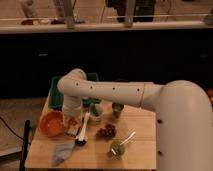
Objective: Place apple in red bowl
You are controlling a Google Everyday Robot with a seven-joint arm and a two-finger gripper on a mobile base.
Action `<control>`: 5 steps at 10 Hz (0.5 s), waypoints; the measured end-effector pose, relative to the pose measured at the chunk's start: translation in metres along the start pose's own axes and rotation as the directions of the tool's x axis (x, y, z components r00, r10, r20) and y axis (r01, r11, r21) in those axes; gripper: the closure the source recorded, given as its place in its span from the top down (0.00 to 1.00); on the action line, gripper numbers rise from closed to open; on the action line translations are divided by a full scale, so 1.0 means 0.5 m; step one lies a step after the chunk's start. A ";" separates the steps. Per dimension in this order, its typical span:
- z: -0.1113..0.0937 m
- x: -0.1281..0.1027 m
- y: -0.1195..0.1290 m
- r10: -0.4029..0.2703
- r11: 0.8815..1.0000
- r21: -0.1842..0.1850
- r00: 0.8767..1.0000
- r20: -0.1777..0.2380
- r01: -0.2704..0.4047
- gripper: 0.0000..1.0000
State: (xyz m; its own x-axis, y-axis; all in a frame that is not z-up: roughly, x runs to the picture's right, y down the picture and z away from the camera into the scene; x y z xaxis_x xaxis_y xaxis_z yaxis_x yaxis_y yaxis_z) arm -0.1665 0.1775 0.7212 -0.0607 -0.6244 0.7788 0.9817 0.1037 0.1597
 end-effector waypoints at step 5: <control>0.019 0.033 -0.019 -0.051 0.998 0.027 0.998 0.037 0.050 0.01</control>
State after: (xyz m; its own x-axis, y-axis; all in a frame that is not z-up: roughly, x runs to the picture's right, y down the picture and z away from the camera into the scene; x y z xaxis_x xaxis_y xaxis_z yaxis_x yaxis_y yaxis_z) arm -0.1787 0.1738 0.7384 -0.1169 -0.5999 0.7915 0.9723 0.0932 0.2142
